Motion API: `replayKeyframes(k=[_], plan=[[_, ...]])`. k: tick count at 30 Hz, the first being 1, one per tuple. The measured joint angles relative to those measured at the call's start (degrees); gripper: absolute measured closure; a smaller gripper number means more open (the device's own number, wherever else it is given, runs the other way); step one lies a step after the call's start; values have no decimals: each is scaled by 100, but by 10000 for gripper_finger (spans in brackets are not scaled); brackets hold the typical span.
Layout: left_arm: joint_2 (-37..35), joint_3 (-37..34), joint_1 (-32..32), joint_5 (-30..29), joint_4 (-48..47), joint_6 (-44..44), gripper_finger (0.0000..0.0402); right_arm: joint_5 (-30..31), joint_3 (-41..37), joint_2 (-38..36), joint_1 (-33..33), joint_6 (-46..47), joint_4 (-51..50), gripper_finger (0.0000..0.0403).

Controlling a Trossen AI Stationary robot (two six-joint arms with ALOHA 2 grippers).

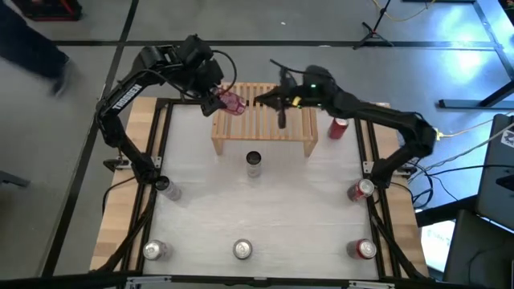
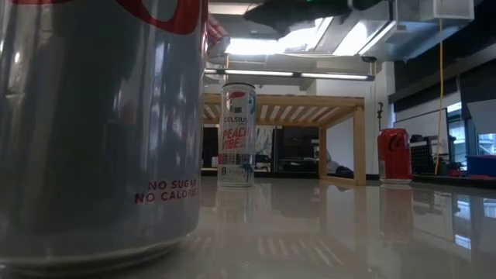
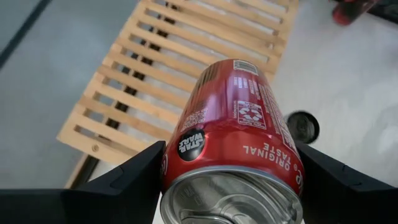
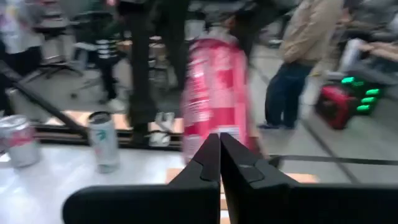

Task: Place canned beverage on shelf
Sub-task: Put the left red soda can on the shelf

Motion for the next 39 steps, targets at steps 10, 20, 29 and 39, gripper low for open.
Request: replayKeyframes(k=[10,20,29,39], plan=[[-11,0,0,9,108,92,130,303,459,672,153,43,89,403],[-72,-13,-9,-94,279,67,130,339,467,940,206,41,54,403],[-70,-11,-6,-248,513,61,130,374,452,1032,233,43,178,403],[-76,-40,-14,-778,627,-161,130,328,421,1066,270,268,119,403]])
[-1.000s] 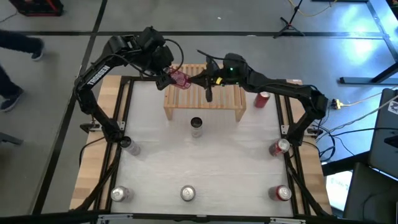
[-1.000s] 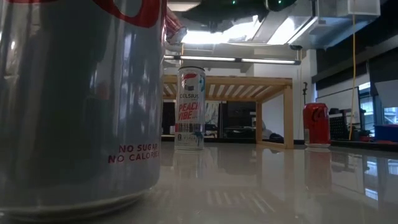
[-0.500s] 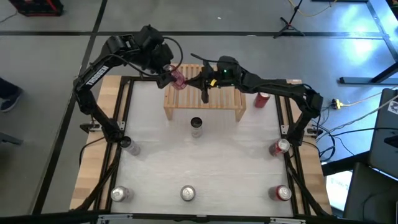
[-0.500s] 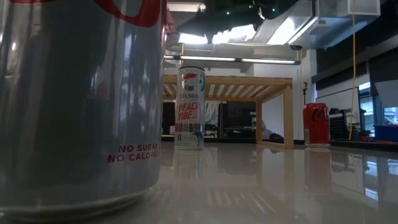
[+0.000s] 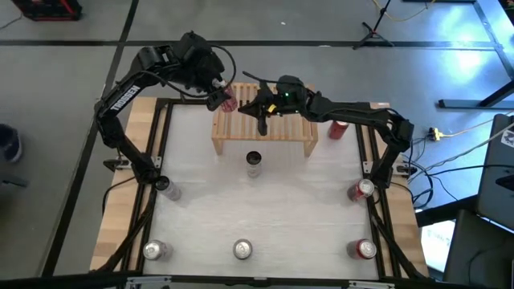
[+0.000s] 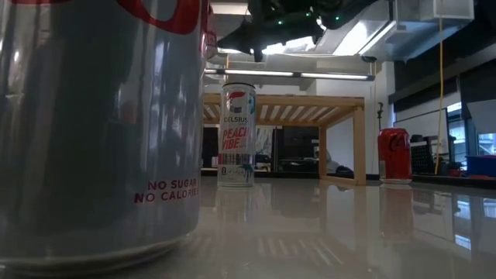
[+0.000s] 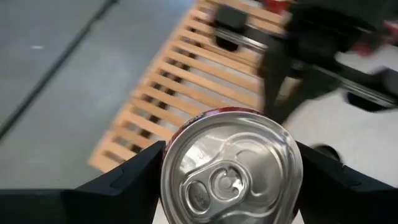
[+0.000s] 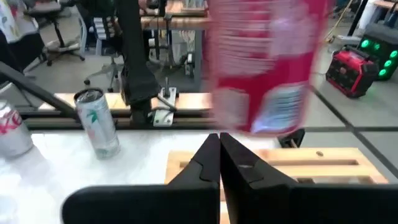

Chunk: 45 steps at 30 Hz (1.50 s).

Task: Place canned beverage on shelf
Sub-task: Put the left red soda can on the shelf

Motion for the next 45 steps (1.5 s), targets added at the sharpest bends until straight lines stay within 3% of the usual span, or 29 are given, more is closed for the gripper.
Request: replayKeyframes(k=[5,10,15,22,38,45], plan=[[4,-320,179,-314,-136,-500,130,378,36,-711,-87,-319,-471,403],[14,-829,338,-498,-140,-763,130,450,15,-1304,-291,-452,-1667,403],[8,-1309,391,-577,439,-898,130,461,-266,-1718,-426,-573,-2165,403],[8,-1758,385,-692,852,-1187,125,461,-650,-1799,-413,-573,-2125,403],[-9,-2240,358,-667,1263,-1275,118,453,-671,-1795,-413,-745,-2112,403],[-6,-2250,357,-637,1239,-1273,80,450,-671,-1795,-413,-745,-2114,403]])
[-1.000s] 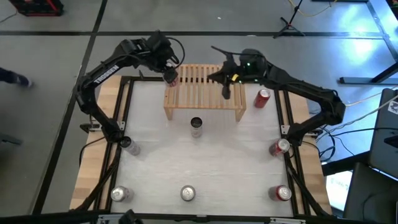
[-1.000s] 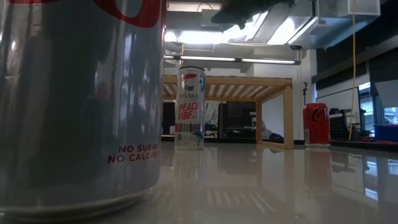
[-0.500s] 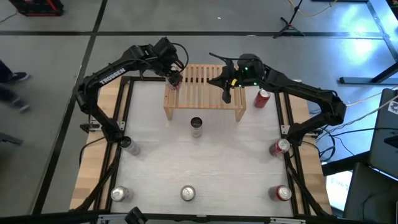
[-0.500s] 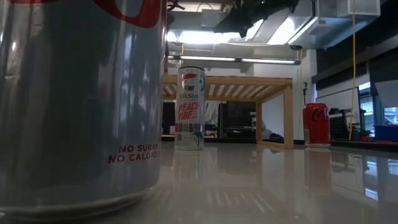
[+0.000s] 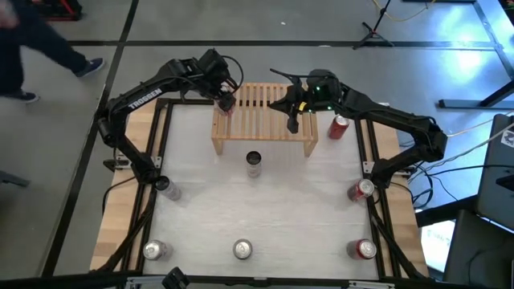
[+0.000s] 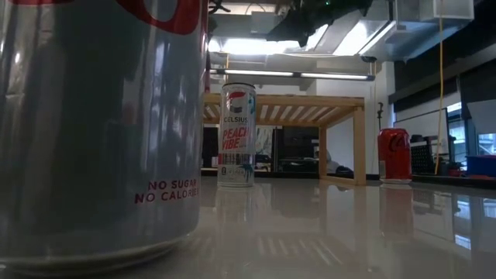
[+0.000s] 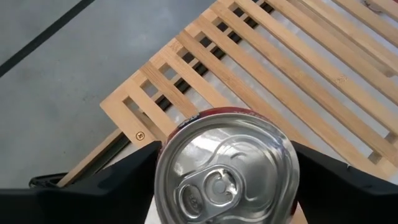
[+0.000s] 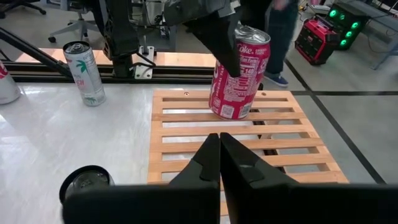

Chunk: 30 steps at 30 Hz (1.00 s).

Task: Place canned beverage on shelf
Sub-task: Put the left red soda can on the shelf, then put the red soda can on the shelf aligned with the red soda can

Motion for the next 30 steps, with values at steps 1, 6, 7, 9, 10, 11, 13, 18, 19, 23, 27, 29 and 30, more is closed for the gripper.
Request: replayKeyframes(k=[1,6,7,9,10,11,13,18,19,23,27,29,30], plan=[[8,-11,2,30,-58,-2,71,0,0,0,0,0,-2,403],[14,-12,0,159,-40,34,34,-2,0,0,0,2,-3,403],[16,20,0,177,-58,91,31,-2,0,0,0,4,-4,403],[21,117,0,189,-79,213,27,-2,0,0,0,4,-4,403],[19,178,0,189,-76,240,26,-2,0,0,0,5,-2,403],[19,254,0,191,-80,284,25,-2,0,0,0,7,-2,403],[19,455,0,189,-163,333,25,-2,8,0,0,9,-18,403],[17,1099,0,189,-561,695,25,103,143,-119,0,143,-55,403],[17,1225,0,189,-631,740,25,107,197,-142,0,200,-59,403],[-31,1671,-41,213,-717,679,25,113,506,-211,0,449,-636,403],[-198,1830,-93,553,-786,663,24,144,908,-328,6,520,-1577,403],[-343,1830,-155,619,-785,735,24,156,1110,-443,77,522,-2063,403],[-422,1830,-196,590,-785,767,24,210,1186,-494,108,522,-2395,403]])
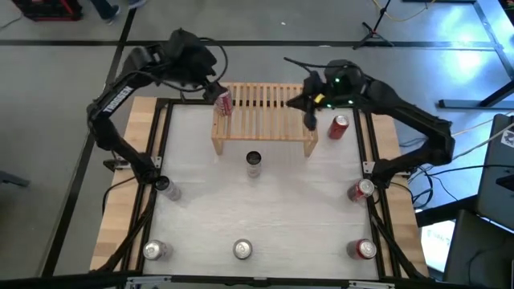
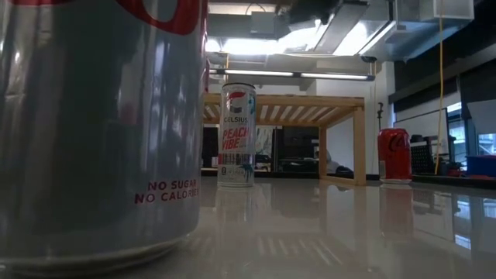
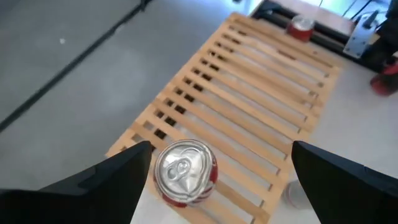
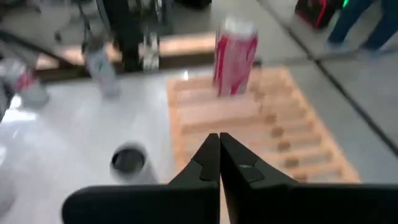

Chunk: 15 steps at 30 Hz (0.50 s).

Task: Place canned beverage on shelf
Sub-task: Put the red soda can on the shelf aligned with the red soda can

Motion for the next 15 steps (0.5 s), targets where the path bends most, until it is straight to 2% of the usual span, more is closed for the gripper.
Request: replayKeyframes(k=[4,8,15], plan=[[-373,-144,-268,-3,61,152,24,43,95,-292,38,164,-1220,403],[-767,-607,-660,106,302,117,24,150,99,-696,157,553,-2183,403],[-1406,-1670,-1526,115,1177,-576,24,793,99,-1368,729,1523,-3375,403]])
